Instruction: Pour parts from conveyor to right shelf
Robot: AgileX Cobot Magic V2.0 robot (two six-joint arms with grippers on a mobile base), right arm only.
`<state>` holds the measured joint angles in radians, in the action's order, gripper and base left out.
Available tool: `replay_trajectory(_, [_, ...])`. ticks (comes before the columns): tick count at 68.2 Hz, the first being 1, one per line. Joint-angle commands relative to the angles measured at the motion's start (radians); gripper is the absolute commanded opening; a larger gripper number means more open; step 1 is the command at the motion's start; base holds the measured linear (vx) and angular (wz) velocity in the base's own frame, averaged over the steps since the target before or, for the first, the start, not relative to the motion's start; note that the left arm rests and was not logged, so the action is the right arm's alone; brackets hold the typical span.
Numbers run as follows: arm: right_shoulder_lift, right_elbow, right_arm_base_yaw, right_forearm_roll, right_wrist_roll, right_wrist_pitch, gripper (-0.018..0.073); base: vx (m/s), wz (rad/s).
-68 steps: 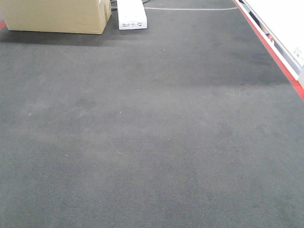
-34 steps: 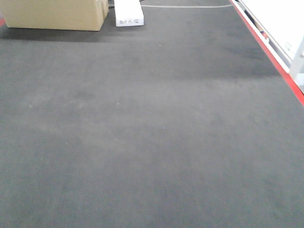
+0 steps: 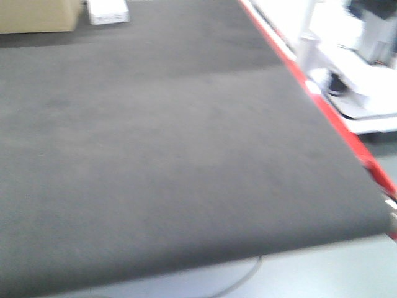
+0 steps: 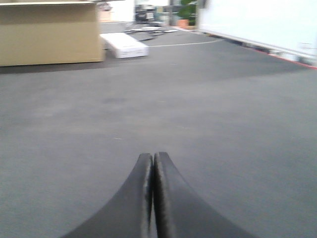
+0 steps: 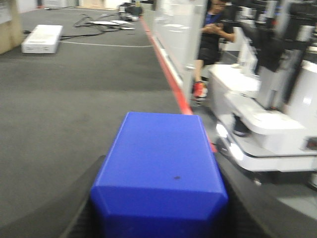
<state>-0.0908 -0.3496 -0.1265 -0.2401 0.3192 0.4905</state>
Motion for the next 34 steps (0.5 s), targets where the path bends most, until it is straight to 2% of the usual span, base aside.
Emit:
replay_trajectory(1, [-0.012, -0.028, -0.003, -0.005, 0.01, -0.077, -0.0006, -0.31, -0.49])
replay_trajectory(34, [-0.012, -0.028, -0.003, -0.005, 0.01, -0.077, -0.0006, -0.34, -0.38])
